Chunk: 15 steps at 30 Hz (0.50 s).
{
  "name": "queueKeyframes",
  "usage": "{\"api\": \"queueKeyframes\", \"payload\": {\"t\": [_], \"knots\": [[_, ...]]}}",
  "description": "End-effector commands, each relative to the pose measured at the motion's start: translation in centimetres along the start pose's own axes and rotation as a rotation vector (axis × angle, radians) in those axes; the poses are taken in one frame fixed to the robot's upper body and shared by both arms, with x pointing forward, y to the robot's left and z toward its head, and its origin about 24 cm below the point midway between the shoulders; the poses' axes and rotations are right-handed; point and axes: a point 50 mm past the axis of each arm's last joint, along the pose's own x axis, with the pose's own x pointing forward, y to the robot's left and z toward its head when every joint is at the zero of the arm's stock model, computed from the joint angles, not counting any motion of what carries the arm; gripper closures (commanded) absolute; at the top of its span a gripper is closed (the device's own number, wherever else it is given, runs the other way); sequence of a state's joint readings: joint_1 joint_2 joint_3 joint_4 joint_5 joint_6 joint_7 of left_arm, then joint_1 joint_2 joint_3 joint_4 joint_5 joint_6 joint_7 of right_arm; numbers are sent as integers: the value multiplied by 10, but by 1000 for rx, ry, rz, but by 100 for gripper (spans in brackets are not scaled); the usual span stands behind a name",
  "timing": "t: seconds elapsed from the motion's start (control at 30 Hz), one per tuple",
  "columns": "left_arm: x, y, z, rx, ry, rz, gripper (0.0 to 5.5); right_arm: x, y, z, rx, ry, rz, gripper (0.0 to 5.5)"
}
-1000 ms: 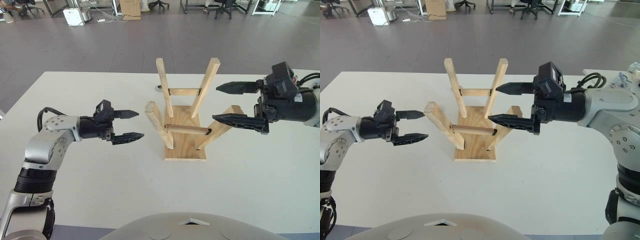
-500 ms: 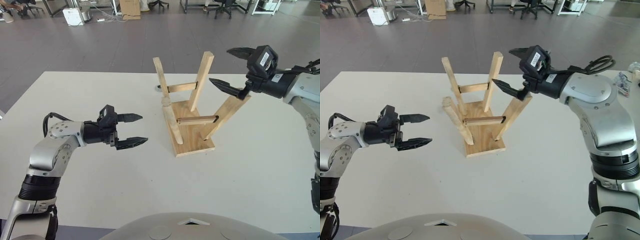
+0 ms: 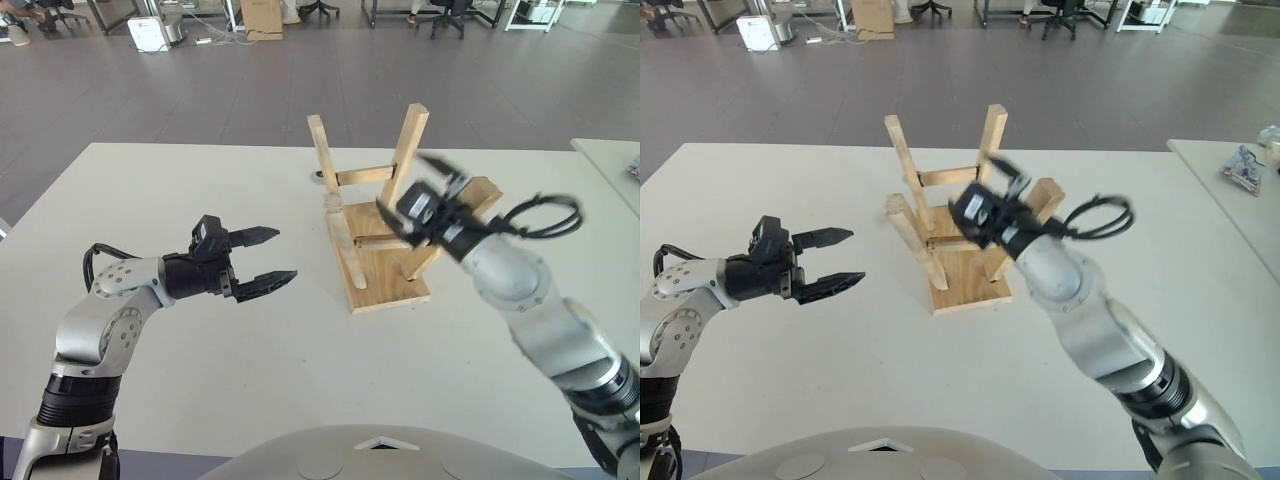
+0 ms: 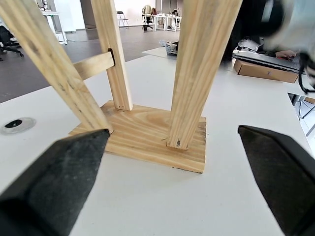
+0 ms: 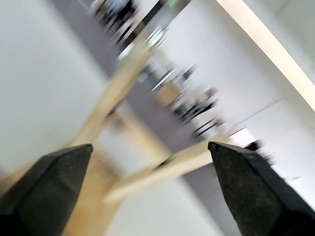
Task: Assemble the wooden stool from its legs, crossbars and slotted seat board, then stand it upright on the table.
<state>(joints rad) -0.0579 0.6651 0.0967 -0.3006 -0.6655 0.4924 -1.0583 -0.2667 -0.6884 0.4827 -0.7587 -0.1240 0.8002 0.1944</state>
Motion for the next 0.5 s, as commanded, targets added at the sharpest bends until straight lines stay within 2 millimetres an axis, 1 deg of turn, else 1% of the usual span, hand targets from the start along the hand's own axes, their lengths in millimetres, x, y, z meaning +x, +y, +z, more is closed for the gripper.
{"api": "queueKeyframes", "payload": {"t": [0.03,0.13,0.2,0.27,0.3,0.37,0.43,0.47,0.5], "knots": [[3,1,4,17,-7,-7,68,-2,28,-23,33,124,144,109],[5,1,3,14,-18,1,68,3,22,-21,29,109,115,109],[5,1,3,20,-30,10,68,8,12,-13,29,65,70,109],[8,2,5,33,-50,26,68,13,-3,4,87,-28,5,109],[9,2,6,38,-55,32,68,15,-14,16,132,-87,-29,109],[10,2,5,41,-56,39,68,16,-43,41,235,-235,-100,109],[10,2,4,40,-58,46,68,11,-85,62,353,-373,-187,109],[11,2,4,40,-61,49,68,7,-105,67,372,-412,-236,109],[11,1,3,38,-65,52,68,4,-124,66,356,-414,-287,109]]}}
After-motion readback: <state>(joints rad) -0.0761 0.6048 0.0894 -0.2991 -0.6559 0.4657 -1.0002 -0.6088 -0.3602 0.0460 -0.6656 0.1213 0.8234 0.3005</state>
